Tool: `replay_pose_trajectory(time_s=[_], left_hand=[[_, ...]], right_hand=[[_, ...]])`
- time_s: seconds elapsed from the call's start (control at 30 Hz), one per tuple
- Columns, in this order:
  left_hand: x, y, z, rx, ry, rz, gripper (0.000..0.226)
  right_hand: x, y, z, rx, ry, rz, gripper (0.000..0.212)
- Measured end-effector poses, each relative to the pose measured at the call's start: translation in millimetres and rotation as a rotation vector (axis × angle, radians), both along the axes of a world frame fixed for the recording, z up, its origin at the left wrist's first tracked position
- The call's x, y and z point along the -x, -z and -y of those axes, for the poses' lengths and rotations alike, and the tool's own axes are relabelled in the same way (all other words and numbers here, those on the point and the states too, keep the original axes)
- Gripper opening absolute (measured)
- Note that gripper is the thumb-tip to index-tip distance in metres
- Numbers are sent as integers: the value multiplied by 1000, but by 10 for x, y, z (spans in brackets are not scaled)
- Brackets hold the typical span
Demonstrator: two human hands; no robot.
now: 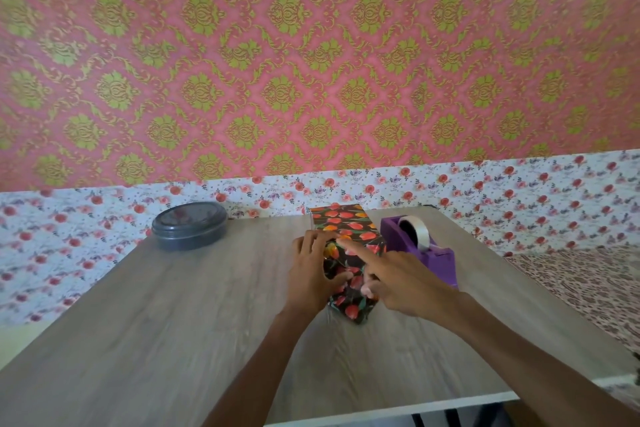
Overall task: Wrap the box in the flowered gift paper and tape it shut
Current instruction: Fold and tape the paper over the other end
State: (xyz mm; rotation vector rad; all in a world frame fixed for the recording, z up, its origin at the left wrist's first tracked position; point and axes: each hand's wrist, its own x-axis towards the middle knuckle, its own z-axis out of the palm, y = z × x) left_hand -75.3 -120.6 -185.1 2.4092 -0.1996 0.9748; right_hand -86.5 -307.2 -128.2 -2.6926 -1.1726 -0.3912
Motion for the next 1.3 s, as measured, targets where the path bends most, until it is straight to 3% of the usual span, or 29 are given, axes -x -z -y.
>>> replay_pose_trajectory(time_s=[0.13,0.5,1.3], left_hand=[[4,8,-15,4,22,20,70],[-32,108,-61,1,58,72,73],[-13,92,-81,-42,80,43,77]], right_hand=[[-8,23,-4,-148,-43,-70,67],[-282,397,-109,-409,73,-65,47],[-322,453,-222,-337,270,81,39]])
